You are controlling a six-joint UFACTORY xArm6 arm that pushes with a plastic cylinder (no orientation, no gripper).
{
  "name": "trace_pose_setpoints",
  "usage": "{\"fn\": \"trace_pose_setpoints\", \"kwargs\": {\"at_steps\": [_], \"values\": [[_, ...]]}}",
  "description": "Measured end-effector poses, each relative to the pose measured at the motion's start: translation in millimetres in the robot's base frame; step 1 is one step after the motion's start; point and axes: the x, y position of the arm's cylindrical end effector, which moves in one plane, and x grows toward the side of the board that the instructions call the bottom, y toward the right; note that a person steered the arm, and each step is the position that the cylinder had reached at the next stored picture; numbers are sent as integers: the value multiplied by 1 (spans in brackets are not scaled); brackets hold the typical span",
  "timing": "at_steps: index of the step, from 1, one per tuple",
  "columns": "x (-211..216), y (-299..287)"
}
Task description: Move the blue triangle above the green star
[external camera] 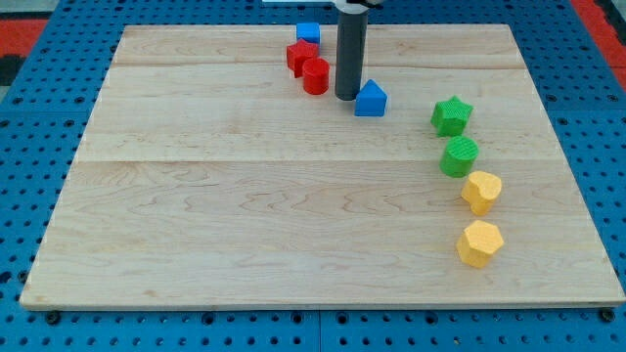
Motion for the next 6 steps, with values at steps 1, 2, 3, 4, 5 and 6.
{"fn": "trace_pose_setpoints", "kwargs": {"at_steps": [1,2,3,4,5,6], "values": [[19,-10],[18,53],[17,91],[14,84],[-5,70],[-6,87]]}}
